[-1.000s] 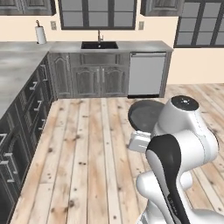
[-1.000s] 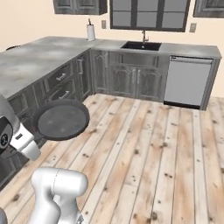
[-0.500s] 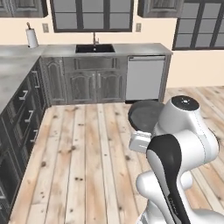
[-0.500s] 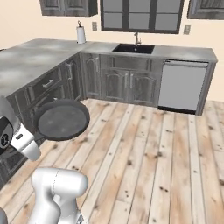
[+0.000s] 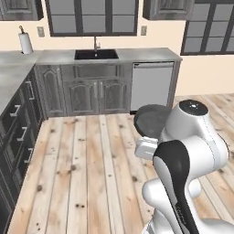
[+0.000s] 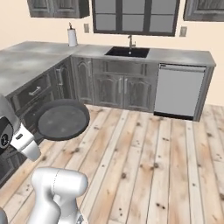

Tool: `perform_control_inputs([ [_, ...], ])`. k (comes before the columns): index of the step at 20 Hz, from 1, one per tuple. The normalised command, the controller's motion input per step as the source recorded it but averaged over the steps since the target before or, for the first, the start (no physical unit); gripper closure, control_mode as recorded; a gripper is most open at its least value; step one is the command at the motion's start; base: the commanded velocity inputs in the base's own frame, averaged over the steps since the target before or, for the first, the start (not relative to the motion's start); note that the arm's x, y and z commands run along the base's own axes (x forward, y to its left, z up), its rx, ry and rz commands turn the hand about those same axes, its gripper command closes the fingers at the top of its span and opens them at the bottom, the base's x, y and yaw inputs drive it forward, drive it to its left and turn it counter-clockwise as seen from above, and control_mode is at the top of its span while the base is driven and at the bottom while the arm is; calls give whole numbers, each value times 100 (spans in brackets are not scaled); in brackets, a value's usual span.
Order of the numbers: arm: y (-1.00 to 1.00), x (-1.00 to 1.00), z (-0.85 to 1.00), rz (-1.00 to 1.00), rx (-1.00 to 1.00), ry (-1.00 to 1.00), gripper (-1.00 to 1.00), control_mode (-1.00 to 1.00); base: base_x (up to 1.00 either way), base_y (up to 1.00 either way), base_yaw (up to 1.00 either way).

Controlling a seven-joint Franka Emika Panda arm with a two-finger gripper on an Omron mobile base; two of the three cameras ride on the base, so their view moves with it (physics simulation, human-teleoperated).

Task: Move the pot and pan from the stove into the sink.

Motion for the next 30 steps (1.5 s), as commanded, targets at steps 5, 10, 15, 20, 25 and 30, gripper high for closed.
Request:
perform_control_inputs([
  [5,0,0,0,0,0,0,100,100,77,21,-3],
  [10,0,0,0,0,0,0,100,100,83,27,-4],
  [15,0,0,0,0,0,0,100,100,90,29,-6],
  [20,0,0,0,0,0,0,100,100,93,34,-7],
  [25,0,0,0,0,0,0,100,100,89,36,-8],
  [30,0,0,0,0,0,0,100,100,90,36,-8],
])
